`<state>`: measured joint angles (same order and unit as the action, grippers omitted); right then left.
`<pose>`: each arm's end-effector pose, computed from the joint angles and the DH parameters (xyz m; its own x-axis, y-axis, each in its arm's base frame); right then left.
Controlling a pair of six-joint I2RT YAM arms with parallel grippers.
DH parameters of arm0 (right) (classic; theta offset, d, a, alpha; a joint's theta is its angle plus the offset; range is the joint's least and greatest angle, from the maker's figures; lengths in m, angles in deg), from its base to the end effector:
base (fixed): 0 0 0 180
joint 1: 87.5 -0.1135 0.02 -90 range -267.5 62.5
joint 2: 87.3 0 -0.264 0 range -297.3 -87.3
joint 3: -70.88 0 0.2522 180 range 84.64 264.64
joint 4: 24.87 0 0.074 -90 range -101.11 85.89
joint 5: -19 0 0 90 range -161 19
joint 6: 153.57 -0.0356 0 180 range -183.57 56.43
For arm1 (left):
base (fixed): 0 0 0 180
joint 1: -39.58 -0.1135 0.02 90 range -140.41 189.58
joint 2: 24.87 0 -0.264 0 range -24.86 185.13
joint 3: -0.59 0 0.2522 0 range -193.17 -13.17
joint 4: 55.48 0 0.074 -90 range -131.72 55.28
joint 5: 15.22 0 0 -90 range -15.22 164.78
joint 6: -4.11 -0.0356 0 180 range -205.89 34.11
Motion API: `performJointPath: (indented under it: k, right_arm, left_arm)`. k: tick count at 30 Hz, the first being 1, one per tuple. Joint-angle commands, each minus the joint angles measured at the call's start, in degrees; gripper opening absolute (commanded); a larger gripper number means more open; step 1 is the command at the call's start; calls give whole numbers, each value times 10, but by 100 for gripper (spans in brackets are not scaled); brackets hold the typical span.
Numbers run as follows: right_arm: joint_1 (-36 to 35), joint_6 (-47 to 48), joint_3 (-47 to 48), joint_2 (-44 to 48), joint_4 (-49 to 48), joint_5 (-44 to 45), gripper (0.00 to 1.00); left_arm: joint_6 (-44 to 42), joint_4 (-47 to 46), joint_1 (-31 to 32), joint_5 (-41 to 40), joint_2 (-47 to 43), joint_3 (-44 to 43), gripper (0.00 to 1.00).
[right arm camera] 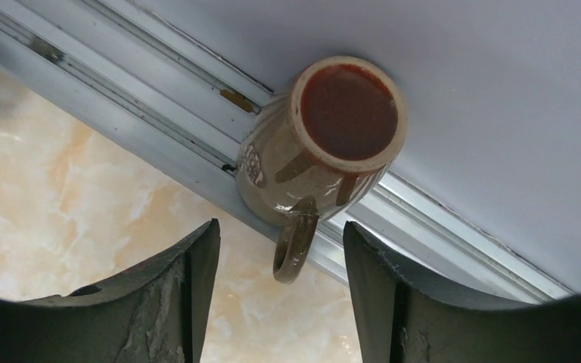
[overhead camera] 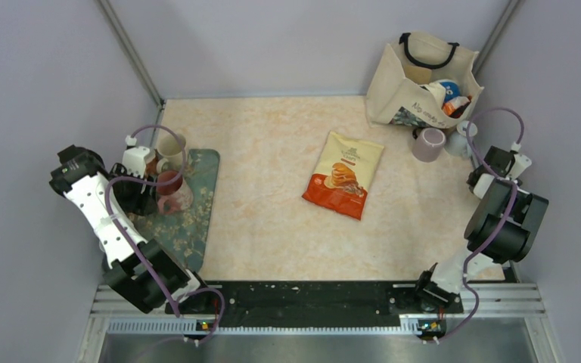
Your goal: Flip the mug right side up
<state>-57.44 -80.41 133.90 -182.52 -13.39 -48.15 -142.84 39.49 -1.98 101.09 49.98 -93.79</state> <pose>0.2827 -0.1796 0.1683 -0.3680 0.5214 -0.7699 0.8476 0.5285 -0.0472 0.1716 0.1310 0.3501 -0.8235 0.2740 -0.4967 0.3282 0.9443 -0.0232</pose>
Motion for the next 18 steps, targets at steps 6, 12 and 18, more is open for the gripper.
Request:
performJointPath:
  k: [6,12,18]
  right_arm:
    - [3,55,4,-12,-17,23,49]
    - [3,72,5,-37,-23,9,36]
    - [4,78,0,-37,-30,-1,10]
  left_arm:
    - [-7,3,3,21,-16,-31,65]
    - [-9,9,3,20,-18,-39,65]
    - [-11,10,3,22,-22,-42,65]
